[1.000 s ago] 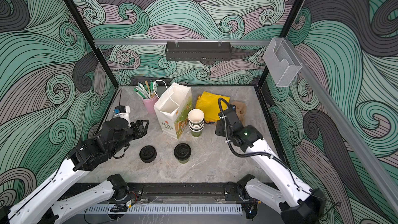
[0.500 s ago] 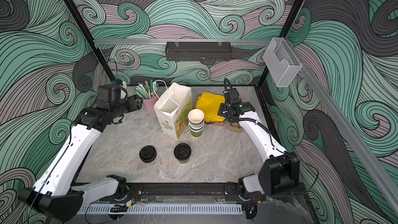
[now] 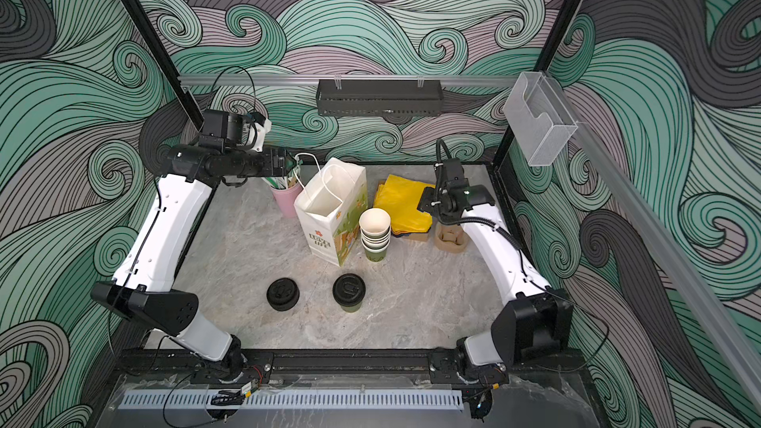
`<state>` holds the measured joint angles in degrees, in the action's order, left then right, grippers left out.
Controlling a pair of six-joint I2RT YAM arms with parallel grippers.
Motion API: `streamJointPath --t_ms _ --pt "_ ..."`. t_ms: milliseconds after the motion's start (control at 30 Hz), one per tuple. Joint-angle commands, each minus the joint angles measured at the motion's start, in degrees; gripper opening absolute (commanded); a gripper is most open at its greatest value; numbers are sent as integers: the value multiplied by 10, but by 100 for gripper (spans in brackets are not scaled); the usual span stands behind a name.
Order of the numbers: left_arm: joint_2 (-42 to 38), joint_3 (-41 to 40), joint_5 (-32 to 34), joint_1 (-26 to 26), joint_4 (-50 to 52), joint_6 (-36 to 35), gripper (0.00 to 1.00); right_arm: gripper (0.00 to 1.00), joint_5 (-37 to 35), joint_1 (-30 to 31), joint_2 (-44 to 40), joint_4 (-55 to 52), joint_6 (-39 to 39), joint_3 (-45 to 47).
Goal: Pack a coffee takeout order
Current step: Press the takeout bag at the center of the table.
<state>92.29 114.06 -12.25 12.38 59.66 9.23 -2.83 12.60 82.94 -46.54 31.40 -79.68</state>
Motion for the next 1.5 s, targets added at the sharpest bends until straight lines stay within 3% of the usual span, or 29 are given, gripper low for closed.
streamJointPath --t_ms 0,200,333,600,767,933,1067,1233,1467 --pt "9 -9 -51 -4 22 -43 88 67 -12 -8 3 -20 15 -30" --pt "30 -25 -71 -4 -12 -61 82 67 -10 -8 18 -8 31 -52" --pt "50 -25 -49 -4 -43 -62 67 66 21 -8 39 -8 15 -84" --pt "79 -16 -100 -5 -81 -37 32 61 133 -4 57 -9 8 -126" --pt "71 -33 -132 -4 -105 -5 8 59 209 30 70 -12 12 -161" --pt "31 -99 -126 -5 -168 62 0 59 297 116 113 -13 -17 -240" --pt "-7 -168 -121 -5 -240 144 0 60 330 171 158 -17 -22 -309" --pt "-53 -248 -101 -6 -316 230 0 66 306 212 201 -18 -31 -356" --pt "-78 -278 -90 -5 -325 261 0 64 292 226 269 -20 -34 -425"
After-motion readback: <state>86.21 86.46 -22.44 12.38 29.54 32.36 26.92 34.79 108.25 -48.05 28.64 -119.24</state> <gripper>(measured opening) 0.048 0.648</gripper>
